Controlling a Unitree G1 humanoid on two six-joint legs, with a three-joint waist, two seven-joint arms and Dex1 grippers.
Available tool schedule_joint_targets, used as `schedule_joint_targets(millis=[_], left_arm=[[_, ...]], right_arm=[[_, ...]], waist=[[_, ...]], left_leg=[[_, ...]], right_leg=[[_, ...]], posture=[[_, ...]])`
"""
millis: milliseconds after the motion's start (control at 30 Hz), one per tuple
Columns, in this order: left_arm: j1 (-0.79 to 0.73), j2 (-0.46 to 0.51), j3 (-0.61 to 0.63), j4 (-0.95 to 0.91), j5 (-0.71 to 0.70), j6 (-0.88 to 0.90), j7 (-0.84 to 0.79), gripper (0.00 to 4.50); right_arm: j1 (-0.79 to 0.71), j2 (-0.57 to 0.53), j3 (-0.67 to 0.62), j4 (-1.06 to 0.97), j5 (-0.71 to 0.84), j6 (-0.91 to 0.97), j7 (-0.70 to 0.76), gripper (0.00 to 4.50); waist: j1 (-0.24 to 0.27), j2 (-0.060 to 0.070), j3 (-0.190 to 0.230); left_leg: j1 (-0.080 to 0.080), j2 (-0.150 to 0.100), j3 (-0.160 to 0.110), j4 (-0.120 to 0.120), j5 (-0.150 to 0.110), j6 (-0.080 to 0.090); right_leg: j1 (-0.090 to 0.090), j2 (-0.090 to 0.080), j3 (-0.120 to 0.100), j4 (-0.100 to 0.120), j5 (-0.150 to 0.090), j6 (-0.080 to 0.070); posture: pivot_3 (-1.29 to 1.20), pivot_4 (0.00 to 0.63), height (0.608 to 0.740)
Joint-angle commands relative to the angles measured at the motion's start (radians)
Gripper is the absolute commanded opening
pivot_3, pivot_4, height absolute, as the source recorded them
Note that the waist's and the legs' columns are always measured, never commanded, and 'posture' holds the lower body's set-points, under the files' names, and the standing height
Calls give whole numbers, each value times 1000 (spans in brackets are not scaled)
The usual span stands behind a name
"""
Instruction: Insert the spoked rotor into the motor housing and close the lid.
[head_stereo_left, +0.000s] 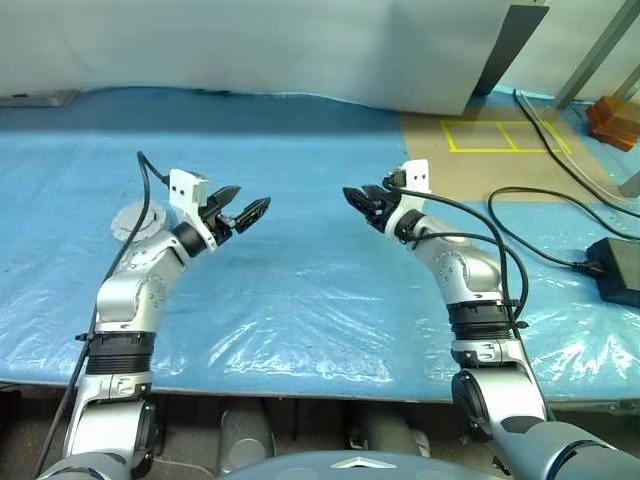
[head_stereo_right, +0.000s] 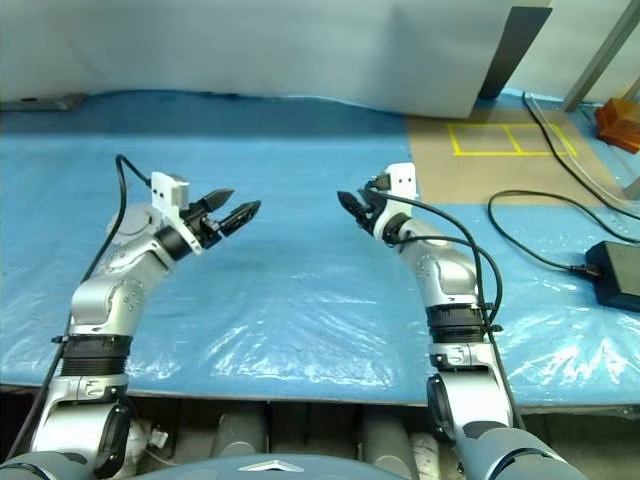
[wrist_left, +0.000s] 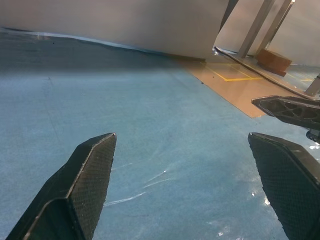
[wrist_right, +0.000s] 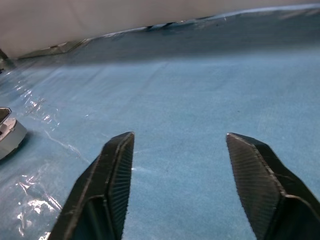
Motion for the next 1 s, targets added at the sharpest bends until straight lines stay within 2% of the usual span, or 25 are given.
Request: schedule_joint_targets(millis=[33, 67, 100, 267, 600, 1000], left_arm=[[-3, 12, 27, -30, -10, -3, -4, 4500], [0, 12, 25, -31, -17, 1, -14, 4500], [4, 12, 20, -32, -12, -6, -22, 4500], [-9, -5, 18, -26, 22, -29, 12, 4500], [17, -26, 9, -38, 57, -61, 47, 4500], [7, -14, 15, -45, 56, -48, 45, 4500]], right_arm=[[6, 19, 7, -29, -4, -41, -1, 4005], [4, 21, 10, -34, -11, -52, -3, 4348], [3, 22, 9, -36, -14, -57, -4, 4462], [15, 28, 11, -26, -10, -64, 4, 4462], [-70, 6, 32, 58, -42, -42, 12, 4462], [-64, 23, 32, 74, -82, -113, -12, 4462]], waist=[[0, 0, 0], [0, 0, 0], [0, 1, 0], [0, 1, 0], [-1, 1, 1], [-1, 2, 1]], left_leg=[[0, 0, 0, 0, 0, 0], [0, 0, 0, 0, 0, 0], [0, 0, 0, 0, 0, 0], [0, 0, 0, 0, 0, 0], [0, 0, 0, 0, 0, 0], [0, 0, 0, -1, 0, 0]], right_leg=[[0, 0, 0, 0, 0, 0], [0, 0, 0, 0, 0, 0], [0, 0, 0, 0, 0, 0], [0, 0, 0, 0, 0, 0], [0, 0, 0, 0, 0, 0], [0, 0, 0, -1, 0, 0]], posture=[[0, 150, 740], [0, 150, 740], [0, 150, 740], [0, 150, 740], [0, 150, 740], [0, 150, 740]])
